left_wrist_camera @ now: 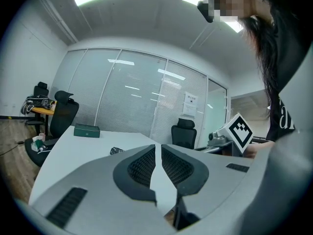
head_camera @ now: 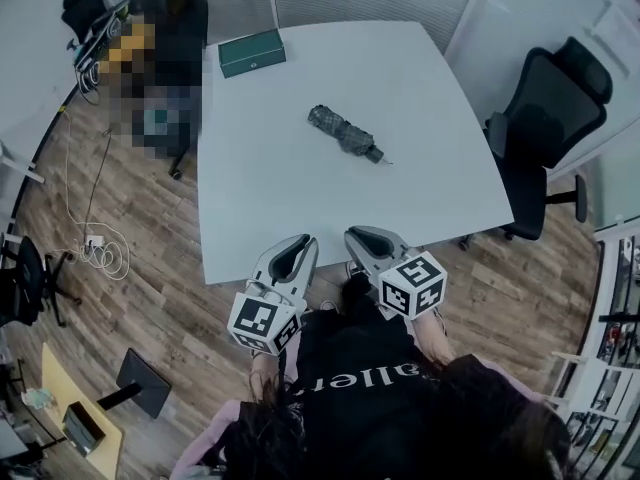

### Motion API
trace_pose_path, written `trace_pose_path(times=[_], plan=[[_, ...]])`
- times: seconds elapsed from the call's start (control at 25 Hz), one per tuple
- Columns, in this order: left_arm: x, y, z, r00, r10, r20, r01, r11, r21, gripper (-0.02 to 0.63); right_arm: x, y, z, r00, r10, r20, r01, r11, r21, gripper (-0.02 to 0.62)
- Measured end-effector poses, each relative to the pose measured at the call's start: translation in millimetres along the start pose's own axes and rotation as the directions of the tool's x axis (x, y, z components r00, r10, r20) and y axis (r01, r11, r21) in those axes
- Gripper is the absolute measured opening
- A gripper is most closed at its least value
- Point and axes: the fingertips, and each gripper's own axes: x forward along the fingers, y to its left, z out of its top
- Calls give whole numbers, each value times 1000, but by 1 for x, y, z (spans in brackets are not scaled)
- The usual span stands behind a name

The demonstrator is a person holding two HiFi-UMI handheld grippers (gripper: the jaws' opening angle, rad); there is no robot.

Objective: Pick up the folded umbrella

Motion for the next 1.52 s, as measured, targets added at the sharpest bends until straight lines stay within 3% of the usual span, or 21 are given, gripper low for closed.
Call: trace_pose_path(times=[0.52,0.96,1.28,1.52], plan=[[51,36,16,990,136,25,-135,990,-33,54,51,-91,27,996,48,-74,-48,999,8,43],[68,64,20,963,271,8,-270,962,-39,54,136,-189,34,979,29,-203,-42,997,-60,48],[69,73,23,944,329,0,-329,944,-37,55,204,-253,22,951,-62,-303,26,992,-122,170],[76,73,19,940,342,-15,-342,939,-34,55,241,-288,10,909,-143,-392,73,979,-189,254]])
